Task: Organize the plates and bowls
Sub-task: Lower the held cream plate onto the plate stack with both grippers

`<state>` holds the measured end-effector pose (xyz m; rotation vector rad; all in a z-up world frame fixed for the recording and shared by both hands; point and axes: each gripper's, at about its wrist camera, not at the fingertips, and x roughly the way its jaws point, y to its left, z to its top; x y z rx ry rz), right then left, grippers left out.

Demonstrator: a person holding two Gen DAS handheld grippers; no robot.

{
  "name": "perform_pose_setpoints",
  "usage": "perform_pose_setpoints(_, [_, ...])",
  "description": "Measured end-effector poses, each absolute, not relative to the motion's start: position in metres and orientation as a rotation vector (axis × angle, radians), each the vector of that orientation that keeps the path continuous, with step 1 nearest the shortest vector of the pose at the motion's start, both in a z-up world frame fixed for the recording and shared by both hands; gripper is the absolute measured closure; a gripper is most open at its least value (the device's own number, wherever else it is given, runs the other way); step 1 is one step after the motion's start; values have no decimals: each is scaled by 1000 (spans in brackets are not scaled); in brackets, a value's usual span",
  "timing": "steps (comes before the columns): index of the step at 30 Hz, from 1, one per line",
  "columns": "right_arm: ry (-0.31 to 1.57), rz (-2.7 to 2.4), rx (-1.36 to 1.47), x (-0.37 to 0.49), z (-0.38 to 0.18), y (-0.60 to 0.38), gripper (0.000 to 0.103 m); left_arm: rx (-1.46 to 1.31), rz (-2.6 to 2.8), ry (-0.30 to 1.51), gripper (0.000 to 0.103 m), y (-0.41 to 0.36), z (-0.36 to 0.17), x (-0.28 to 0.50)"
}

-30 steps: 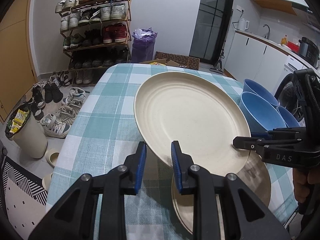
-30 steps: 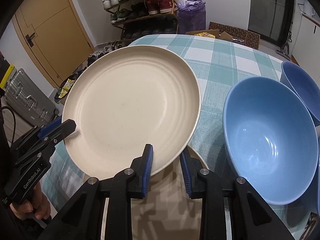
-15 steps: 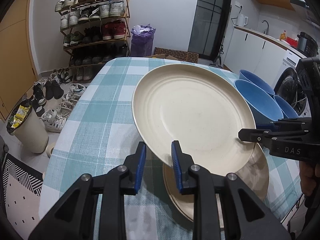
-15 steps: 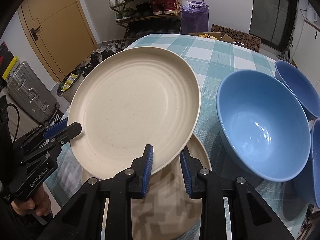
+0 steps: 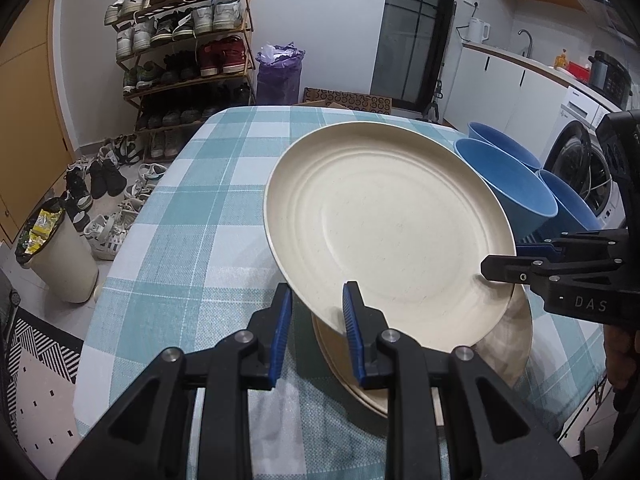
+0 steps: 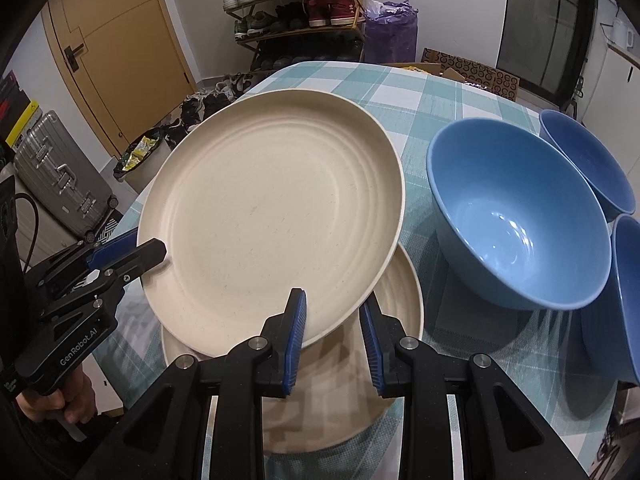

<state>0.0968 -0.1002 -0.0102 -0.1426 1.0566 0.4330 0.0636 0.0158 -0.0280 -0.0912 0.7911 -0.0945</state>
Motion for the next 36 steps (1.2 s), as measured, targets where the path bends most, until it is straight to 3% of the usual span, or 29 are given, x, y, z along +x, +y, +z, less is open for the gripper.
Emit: perform_pose_setpoints(36, [1092,429,-164,56,-25,-120,75,-28,-128,857,79,-8,-44,36])
